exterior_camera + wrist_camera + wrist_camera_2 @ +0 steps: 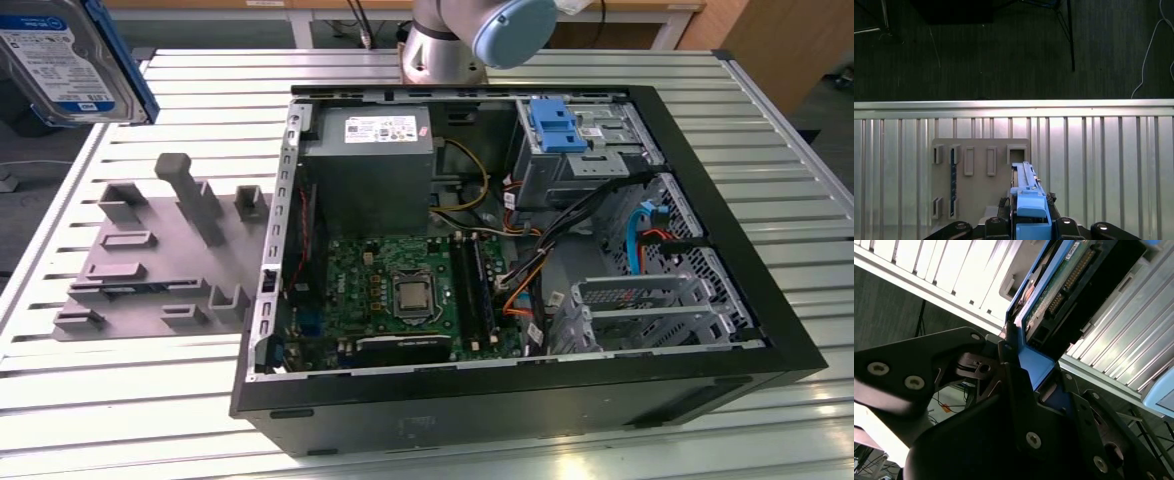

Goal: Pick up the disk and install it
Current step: 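Pick up the disk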

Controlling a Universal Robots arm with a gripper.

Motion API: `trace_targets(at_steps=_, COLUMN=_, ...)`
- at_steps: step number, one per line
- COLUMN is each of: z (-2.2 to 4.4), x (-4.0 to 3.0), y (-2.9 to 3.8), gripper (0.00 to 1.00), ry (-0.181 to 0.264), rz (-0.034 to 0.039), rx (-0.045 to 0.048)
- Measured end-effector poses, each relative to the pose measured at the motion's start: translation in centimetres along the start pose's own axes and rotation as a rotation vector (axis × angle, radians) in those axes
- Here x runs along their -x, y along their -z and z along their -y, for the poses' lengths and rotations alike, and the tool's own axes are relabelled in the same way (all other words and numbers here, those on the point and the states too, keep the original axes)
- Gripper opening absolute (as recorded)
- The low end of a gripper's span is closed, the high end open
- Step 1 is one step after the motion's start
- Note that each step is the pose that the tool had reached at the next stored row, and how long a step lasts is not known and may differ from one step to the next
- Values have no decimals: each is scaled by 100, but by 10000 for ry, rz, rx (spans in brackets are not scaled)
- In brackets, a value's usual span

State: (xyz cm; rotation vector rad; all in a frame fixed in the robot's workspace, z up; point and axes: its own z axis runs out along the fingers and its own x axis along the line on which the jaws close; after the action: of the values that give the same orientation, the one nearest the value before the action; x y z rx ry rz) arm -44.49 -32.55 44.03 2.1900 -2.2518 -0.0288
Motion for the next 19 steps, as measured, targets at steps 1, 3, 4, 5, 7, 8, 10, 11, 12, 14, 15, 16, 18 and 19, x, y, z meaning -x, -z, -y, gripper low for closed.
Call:
trace_targets(at_steps=1, z=0, x=0, y=0, gripper=36, ry=0, rz=0, rx=0)
trace_targets(at_steps=3, z=0, x=0, y=0, gripper=36, ry=0, rz=0, rx=0)
trace_targets(at_steps=4, z=0, x=0, y=0, gripper=36, ry=0, rz=0, rx=-1)
trace_targets(at_steps=5, z=0, x=0, y=0, gripper=36, ry=0, rz=0, rx=0)
trace_targets(at_steps=7, z=0, x=0, y=0, gripper=36, ry=0, rz=0, rx=-1)
trace_targets(at_steps=8, z=0, x=0, y=0, gripper=36, ry=0, rz=0, rx=-1)
trace_targets(at_steps=10, z=0, x=0, y=1, gripper=36, ry=0, rz=0, rx=0)
trace_targets(at_steps=11, z=0, x=0, y=0, gripper=36, ry=0, rz=0, rx=-1)
trace_targets(at_steps=12, z=0, x=0, y=0, gripper=36, ry=0, rz=0, rx=-1)
trace_targets(at_steps=14, z=0, x=0, y=1, gripper=36, ry=0, rz=0, rx=-1)
trace_targets(at_steps=15, z=0, x=0, y=1, gripper=36, ry=0, rz=0, rx=-1)
trace_targets(at_steps=16, z=0, x=0, y=1, gripper=36, ry=0, rz=0, rx=-1)
trace_targets(at_steps=18, z=0, x=0, y=1, gripper=36, ry=1, rz=0, rx=0)
trace_targets(at_steps=19, z=0, x=0, y=1, gripper=36, ry=1, rz=0, rx=0)
